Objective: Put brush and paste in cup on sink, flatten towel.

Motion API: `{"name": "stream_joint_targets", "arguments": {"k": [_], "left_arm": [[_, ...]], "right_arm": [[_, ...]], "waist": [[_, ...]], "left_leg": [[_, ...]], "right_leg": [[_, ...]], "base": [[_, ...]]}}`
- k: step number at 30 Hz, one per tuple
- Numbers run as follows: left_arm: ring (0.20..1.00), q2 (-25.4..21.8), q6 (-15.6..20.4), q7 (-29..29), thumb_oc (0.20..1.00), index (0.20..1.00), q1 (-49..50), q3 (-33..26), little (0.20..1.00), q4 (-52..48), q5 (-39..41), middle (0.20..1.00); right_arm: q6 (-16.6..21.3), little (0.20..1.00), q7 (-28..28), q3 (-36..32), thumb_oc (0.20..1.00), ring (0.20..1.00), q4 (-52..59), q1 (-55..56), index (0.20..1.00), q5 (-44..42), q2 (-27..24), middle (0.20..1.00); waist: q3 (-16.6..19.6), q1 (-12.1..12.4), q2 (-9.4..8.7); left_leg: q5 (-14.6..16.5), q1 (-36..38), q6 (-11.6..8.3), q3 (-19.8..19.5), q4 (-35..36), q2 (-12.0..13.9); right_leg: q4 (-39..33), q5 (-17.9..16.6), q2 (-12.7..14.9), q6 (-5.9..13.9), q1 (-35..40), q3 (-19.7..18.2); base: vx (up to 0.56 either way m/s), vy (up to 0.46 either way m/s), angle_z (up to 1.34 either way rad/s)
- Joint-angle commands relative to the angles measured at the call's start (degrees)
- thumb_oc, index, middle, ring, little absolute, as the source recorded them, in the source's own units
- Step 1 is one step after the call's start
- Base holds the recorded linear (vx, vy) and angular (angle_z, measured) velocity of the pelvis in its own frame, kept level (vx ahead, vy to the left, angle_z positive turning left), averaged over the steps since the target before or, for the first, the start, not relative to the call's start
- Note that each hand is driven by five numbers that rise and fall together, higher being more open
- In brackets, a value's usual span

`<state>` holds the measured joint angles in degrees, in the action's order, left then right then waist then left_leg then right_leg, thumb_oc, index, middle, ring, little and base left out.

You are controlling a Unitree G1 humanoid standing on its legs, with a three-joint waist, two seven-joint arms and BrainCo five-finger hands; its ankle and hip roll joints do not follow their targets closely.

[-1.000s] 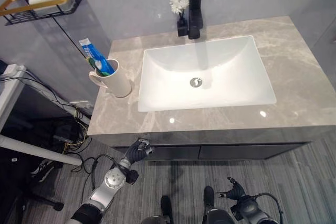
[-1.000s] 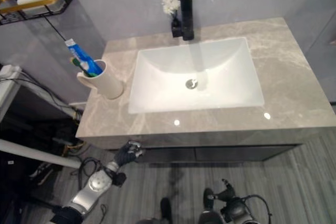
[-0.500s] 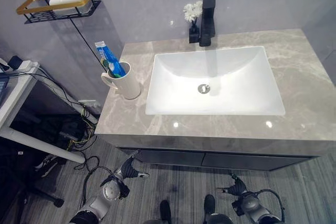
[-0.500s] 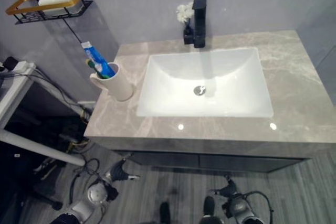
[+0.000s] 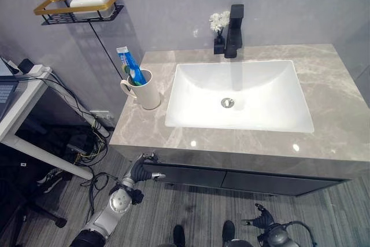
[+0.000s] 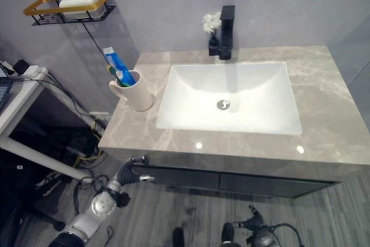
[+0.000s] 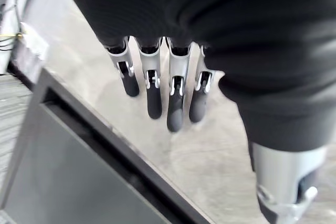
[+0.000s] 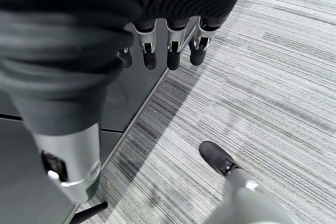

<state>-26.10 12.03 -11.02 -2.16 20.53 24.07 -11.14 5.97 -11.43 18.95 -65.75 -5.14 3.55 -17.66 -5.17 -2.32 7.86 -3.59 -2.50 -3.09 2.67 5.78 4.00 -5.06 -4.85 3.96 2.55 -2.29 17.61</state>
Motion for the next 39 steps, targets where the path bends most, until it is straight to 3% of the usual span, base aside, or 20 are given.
{"name": "stream_joint_targets", "arguments": {"k": [1, 6, 8, 11, 16, 17, 18, 23, 27, 29, 31, 32, 33, 35, 37, 39], "left_arm": [[1.0, -3.55, 0.64, -3.27, 1.0, 1.0, -3.2, -4.67, 1.0, 6.03, -0.94, 1.0], [1.0, 1.13, -1.3, -0.81, 1.0, 1.0, -6.41, 2.8, 1.0, 20.61, -5.23, 1.0], [1.0, 5.77, -5.95, -2.11, 1.0, 1.0, -10.05, 6.03, 1.0, 36.67, -11.17, 1.0], [1.0, 6.18, -8.19, -2.54, 1.0, 1.0, -10.25, 7.27, 1.0, 42.8, -16.78, 1.0], [1.0, -2.05, -11.22, -5.52, 1.0, 1.0, -11.37, 2.09, 1.0, 46.15, -19.72, 1.0], [1.0, -6.16, -10.68, -6.32, 1.0, 1.0, -11.09, -0.25, 1.0, 44.95, -18.85, 1.0], [1.0, -6.25, -10.71, -6.26, 1.0, 1.0, -11.03, -0.29, 1.0, 44.85, -18.84, 1.0], [1.0, -19.66, -10.75, -7.87, 1.0, 1.0, -11.6, -7.92, 1.0, 40.77, -15.9, 1.0], [1.0, -33.04, -9.17, -9.6, 1.0, 1.0, -11.41, -16.42, 1.0, 36.2, -11.76, 1.0], [1.0, -34.13, -8.69, -10.38, 1.0, 1.0, -12.22, -18.07, 1.0, 35.46, -9.61, 1.0], [1.0, -32.74, -6.88, -10.52, 1.0, 1.0, -13.88, -19.33, 1.0, 33.01, -4.31, 1.0], [1.0, -26.95, -5.49, -10.49, 1.0, 1.0, -16.06, -17.41, 1.0, 29.08, 0.18, 1.0], [1.0, -26.92, -5.49, -10.5, 1.0, 1.0, -16.11, -17.39, 1.0, 29.09, 0.18, 1.0], [1.0, -17.22, -3.38, -8.82, 1.0, 1.0, -17.63, -12.94, 1.0, 22.67, 3.49, 1.0], [1.0, -8.63, -2.53, -6.61, 1.0, 1.0, -15.16, -6.55, 1.0, 14.68, -0.79, 1.0], [1.0, -7.01, -2.58, -6.38, 1.0, 1.0, -14.76, -5.66, 1.0, 13.5, -1.51, 1.0]], "right_arm": [[0.76, 1.0, -1.94, -1.51, 1.0, 1.0, -1.6, -2.78, 1.0, -1.0, 0.73, 1.0], [0.19, 1.0, -1.63, -0.49, 1.0, 1.0, -3.3, -4.93, 1.0, -0.94, 0.61, 1.0], [0.06, 1.0, -0.82, 0.82, 1.0, 1.0, -3.44, -5.87, 1.0, -1.02, 1.0, 1.0], [-0.16, 1.0, -0.41, 1.91, 1.0, 1.0, -3.53, -7.46, 1.0, -0.94, 0.76, 1.0], [-0.93, 1.0, -0.47, 1.77, 1.0, 1.0, -5.29, -7.11, 1.0, 0.61, 0.15, 1.0], [-0.99, 1.0, -0.38, 1.43, 1.0, 1.0, -5.93, -6.9, 1.0, 0.66, -0.11, 1.0], [-0.99, 1.0, -0.38, 1.44, 1.0, 1.0, -5.94, -6.91, 1.0, 0.66, -0.06, 1.0], [-1.88, 1.0, 0.12, -0.87, 1.0, 1.0, -8.74, -4.57, 1.0, 1.35, -0.82, 1.0], [-2.24, 1.0, 1.15, -1.54, 1.0, 1.0, -9.98, -4.47, 1.0, 1.42, -1.23, 1.0], [-2.19, 1.0, 1.34, -1.48, 1.0, 1.0, -10.08, -4.49, 1.0, 1.33, -1.16, 1.0], [-2.17, 1.0, 1.58, -1.31, 1.0, 1.0, -9.73, -4.54, 1.0, 1.2, -1.04, 1.0], [-2.4, 1.0, 1.34, -0.93, 1.0, 1.0, -9.53, -4.59, 1.0, 1.31, -0.59, 1.0], [-2.4, 1.0, 1.35, -0.95, 1.0, 1.0, -9.52, -4.6, 1.0, 1.32, -0.61, 1.0], [-2.87, 1.0, 1.07, -0.73, 1.0, 1.0, -9.19, -4.6, 1.0, 1.46, -0.08, 1.0], [-3.14, 1.0, 0.52, -1.11, 1.0, 1.0, -8.9, -4.57, 1.0, 2.12, 0.54, 1.0], [-3.04, 1.0, 0.38, -1.19, 1.0, 1.0, -8.84, -4.57, 1.0, 2.35, 0.58, 1.0]], "waist": [[0.42, 0.48, -2.18], [0.06, -0.11, -1.92], [-0.33, -1.31, -2.35], [-1.08, -1.71, -2.41], [-1.04, -1.64, -2.47], [-0.73, -1.28, -2.38], [-0.74, -1.28, -2.43], [0.31, -0.6, -2.01], [1.11, 0.36, -1.12], [1.27, 0.44, -1.01], [1.48, 0.25, -0.97], [1.27, -0.37, -1.29], [1.38, -0.35, -1.24], [1.35, -1.25, -1.69], [1.31, -1.95, -2.47], [1.35, -2.02, -2.65]], "left_leg": [[-2.23, -1.71, -4.74, 4.23, -0.78, 1.69], [-2.16, -1.85, -4.41, 4.63, -0.78, 1.74], [-1.88, -1.18, -4.3, 5.43, -0.78, 2.04], [-1.89, -1.06, -4.2, 6.1, -0.78, 2.27], [-1.78, -0.48, -4.08, 7.91, -0.78, 2.84], [-1.8, -0.24, -4.14, 8.38, -0.78, 2.9], [-1.8, -0.23, -4.15, 8.4, -0.78, 2.9], [-1.92, 0.1, -4.42, 8.61, -0.78, 2.94], [-1.94, 0.38, -4.57, 8.78, -0.78, 2.61], [-1.91, 0.46, -4.57, 8.83, -0.78, 2.52], [-1.89, 0.58, -4.57, 8.89, -0.78, 2.45], [-1.64, 0.97, -4.5, 8.94, -0.78, 2.43], [-1.74, 0.78, -4.49, 8.92, -0.78, 2.46], [-1.56, 1.01, -4.35, 8.97, -0.78, 2.53], [-1.09, 1.41, -3.99, 8.78, -0.78, 2.44], [-0.96, 1.54, -3.97, 8.68, -0.78, 2.4]], "right_leg": [[1.29, 5.65, 3.77, 3.65, 4.54, -2.54], [2.1, 5.78, 3.88, 3.67, 3.61, -3.13], [2.79, 5.95, 3.76, 3.33, 3.43, -3.93], [3.4, 5.95, 3.66, 3.28, 2.46, -5.03], [2.91, 5.25, 3.55, 3.43, 2.17, -6.3], [2.66, 5.14, 3.53, 3.47, 2.2, -6.56], [2.66, 5.14, 3.53, 3.46, 2.21, -6.58], [1.29, 4.55, 3.68, 4.0, 3.22, -6.0], [0.46, 4.12, 3.93, 4.51, 3.78, -5.96], [0.36, 4.11, 3.97, 4.58, 3.87, -6.08], [0.23, 4.07, 4.04, 4.65, 3.97, -6.09], [0.2, 4.29, 4.04, 4.61, 4.32, -6.22], [0.16, 4.16, 4.01, 4.58, 4.15, -6.21], [0.19, 4.24, 3.9, 4.42, 4.26, -6.51], [0.16, 4.5, 3.84, 4.15, 4.74, -6.7], [0.18, 4.57, 3.83, 4.08, 4.89, -6.66]], "base": [[-0.03, 0.021, 0.1], [-0.04, 0.032, 0.01], [-0.01, 0.008, -0.02], [-0.04, 0.026, -0.11], [0.0, 0.015, -0.17], [0.04, 0.0, -0.47], [0.02, -0.007, -0.43], [0.01, -0.002, -0.04], [0.01, 0.002, 0.01], [0.01, 0.002, 0.02], [0.02, 0.002, 0.06], [0.01, -0.003, 0.03], [0.01, -0.012, 0.05], [0.0, 0.0, 0.0], [0.04, -0.013, -0.06], [0.02, -0.015, -0.15]]}}
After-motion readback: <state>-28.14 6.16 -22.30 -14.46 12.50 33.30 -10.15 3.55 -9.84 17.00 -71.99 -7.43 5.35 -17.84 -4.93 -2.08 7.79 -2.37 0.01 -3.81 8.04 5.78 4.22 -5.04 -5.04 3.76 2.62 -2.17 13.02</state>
